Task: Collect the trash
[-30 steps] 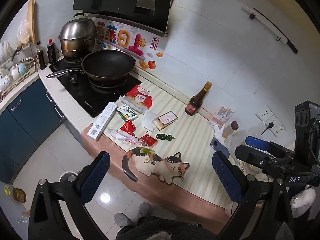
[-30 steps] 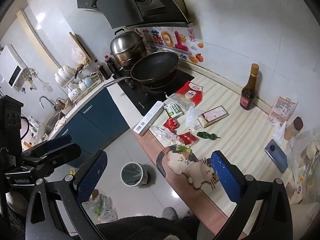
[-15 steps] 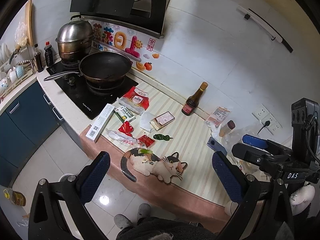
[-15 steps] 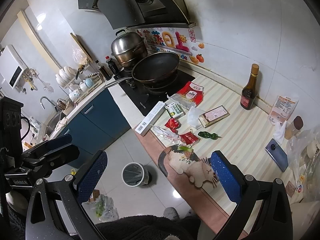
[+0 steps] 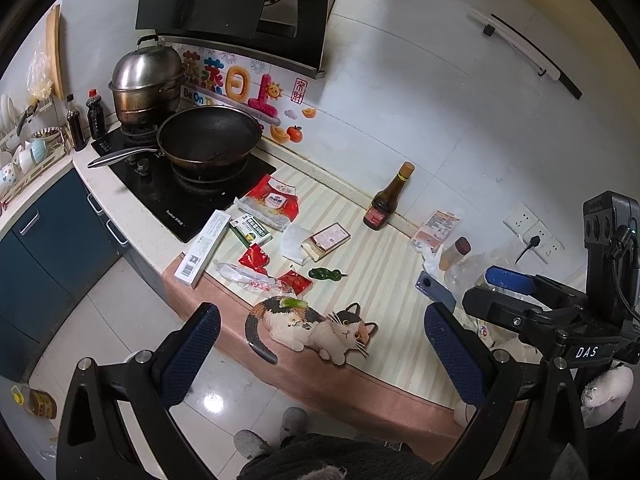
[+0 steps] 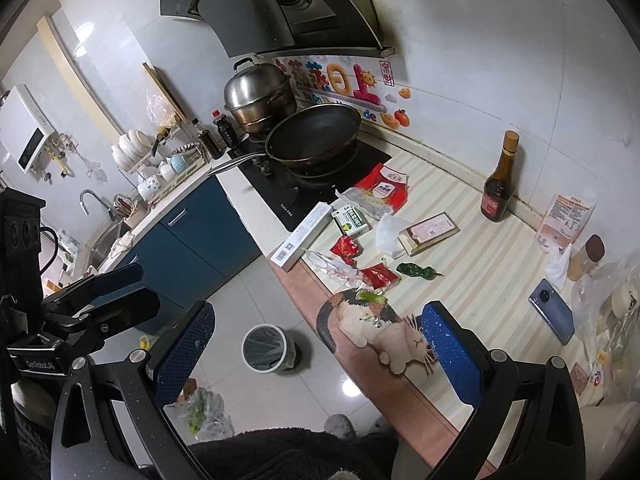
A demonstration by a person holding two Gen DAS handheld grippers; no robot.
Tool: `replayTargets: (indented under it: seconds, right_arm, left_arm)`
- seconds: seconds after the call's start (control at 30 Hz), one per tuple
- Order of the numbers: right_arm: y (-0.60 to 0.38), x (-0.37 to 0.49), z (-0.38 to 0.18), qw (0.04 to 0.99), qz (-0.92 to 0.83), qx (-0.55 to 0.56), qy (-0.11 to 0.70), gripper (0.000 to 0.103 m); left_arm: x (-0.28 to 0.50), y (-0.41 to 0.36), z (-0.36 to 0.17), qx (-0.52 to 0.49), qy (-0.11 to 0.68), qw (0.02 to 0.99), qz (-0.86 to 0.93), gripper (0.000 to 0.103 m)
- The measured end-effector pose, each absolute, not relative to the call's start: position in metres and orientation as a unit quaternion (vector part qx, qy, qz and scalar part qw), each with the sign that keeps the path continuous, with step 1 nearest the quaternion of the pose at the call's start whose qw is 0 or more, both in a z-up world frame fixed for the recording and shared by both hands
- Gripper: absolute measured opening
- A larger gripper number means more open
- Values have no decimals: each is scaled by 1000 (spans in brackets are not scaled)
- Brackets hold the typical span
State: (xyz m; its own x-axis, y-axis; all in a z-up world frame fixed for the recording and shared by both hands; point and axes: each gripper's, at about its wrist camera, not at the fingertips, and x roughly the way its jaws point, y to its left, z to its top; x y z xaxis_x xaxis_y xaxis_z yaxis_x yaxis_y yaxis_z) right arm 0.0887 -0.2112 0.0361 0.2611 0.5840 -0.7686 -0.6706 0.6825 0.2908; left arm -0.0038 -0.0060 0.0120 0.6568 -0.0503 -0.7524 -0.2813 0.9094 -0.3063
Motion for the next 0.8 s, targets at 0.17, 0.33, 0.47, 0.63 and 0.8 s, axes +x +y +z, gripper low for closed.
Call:
replayTargets:
  seconds: [0.17,0.33,0.47,0.63,0.8]
  right_arm:
    - [-211,88,34,794,395,-47,460,103]
    - [-210,86,37,794,395,-48,460,103]
    - [-208,84,39,793,396,-48,459,103]
    - [-208,84,39,794,396,-48,459,103]
    - [-208,85,38,794,395,-48,459,103]
  left_arm:
    - [-4,-6,12,-202,409,888,65,103]
    - [-6,-7,11,-201,409,888,66,103]
    - [-8,-7,11,-200,409,888,65,103]
    - [-7,-7,11,-201,408,888,64,103]
    - [-8,-5,13,-198,407,889,64,103]
